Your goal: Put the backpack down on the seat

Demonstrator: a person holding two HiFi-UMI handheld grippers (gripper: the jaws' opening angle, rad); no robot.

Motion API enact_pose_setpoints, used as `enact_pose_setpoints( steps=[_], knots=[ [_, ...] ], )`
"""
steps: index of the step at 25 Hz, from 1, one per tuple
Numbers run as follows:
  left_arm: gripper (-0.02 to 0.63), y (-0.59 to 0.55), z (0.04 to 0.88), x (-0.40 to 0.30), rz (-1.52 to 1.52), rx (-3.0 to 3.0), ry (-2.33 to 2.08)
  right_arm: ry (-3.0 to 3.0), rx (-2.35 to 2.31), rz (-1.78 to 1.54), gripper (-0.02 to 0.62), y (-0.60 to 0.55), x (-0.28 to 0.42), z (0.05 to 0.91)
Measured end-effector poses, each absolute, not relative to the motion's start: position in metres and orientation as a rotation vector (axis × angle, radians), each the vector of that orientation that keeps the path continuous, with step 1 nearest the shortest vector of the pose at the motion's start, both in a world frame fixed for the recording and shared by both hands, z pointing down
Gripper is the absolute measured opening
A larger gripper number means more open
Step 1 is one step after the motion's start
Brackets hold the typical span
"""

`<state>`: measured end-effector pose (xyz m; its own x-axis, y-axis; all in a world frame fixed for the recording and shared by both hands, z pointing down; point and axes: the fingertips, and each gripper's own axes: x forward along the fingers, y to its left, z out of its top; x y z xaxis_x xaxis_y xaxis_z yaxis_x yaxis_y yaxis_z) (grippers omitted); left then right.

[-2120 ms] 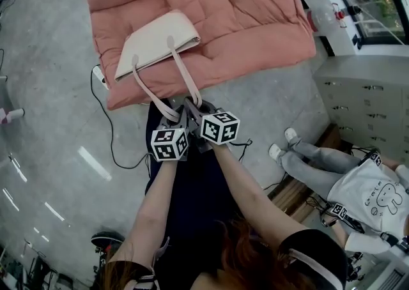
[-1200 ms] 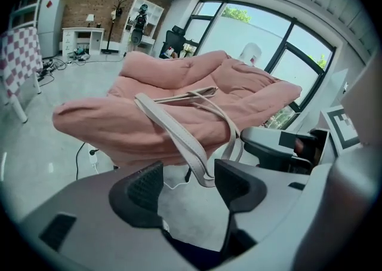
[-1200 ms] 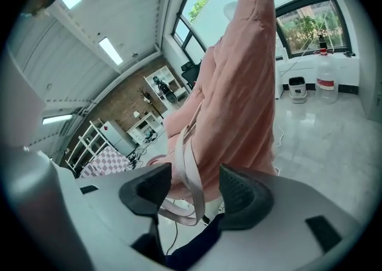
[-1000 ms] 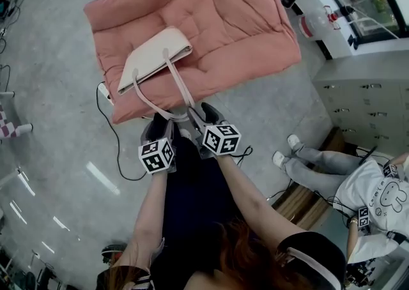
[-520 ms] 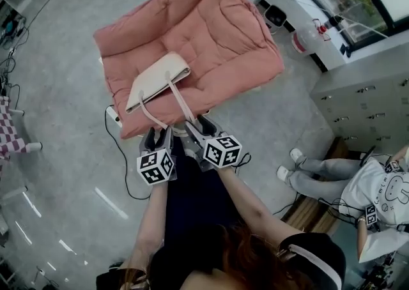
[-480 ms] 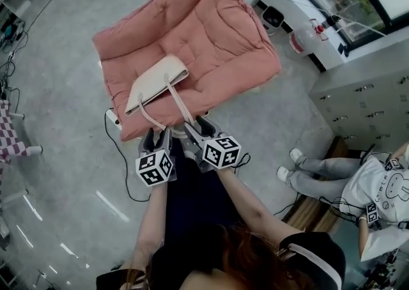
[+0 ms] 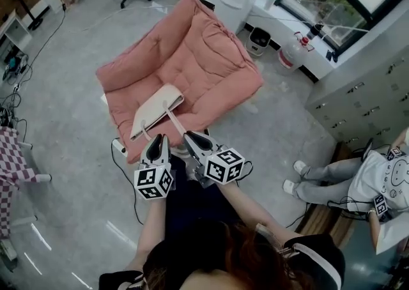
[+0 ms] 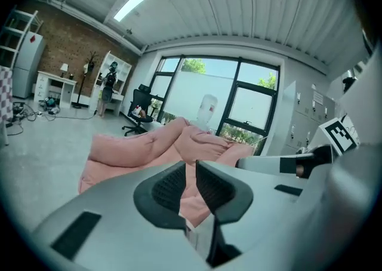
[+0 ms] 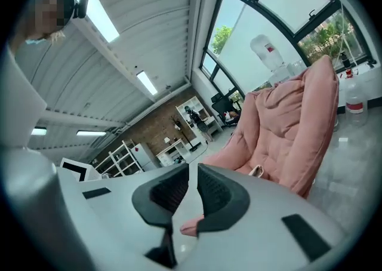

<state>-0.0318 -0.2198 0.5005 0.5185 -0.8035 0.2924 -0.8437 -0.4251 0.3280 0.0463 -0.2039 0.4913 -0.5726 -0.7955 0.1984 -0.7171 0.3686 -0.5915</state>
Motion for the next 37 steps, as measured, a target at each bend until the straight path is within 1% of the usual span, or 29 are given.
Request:
enact_pose_setpoints(
  steps=[2,5,11,18,37],
  knots=[
    [0.044,-0.216,0.482,-0.030,0.103,2.374,-1.339,2.521,-1.368,-0.955,0.057,-0.202,0.044,0.476],
    [0.020,-0.203,0.464,-0.022,0.062,2.427,-1.292,2.573,-1.360,-0.894,0.048,-0.197,0.043,0.462],
    [0.018,-0.194,0.449,-0.009,0.034,2.492,-1.254,2.615,-1.400,-0.825,0.034,-0.194,0.042,0.451],
    [0.018,-0.197,0.442,-0.007,-0.073,2.470,-1.251,2.660,-1.397,-0.751,0.032,-0.192,0.048,0.447],
    [0.018,-0.189,0.456,0.001,-0.060,2.458,-1.206,2.669,-1.420,-0.778,0.032,-0.183,0.055,0.460]
  ],
)
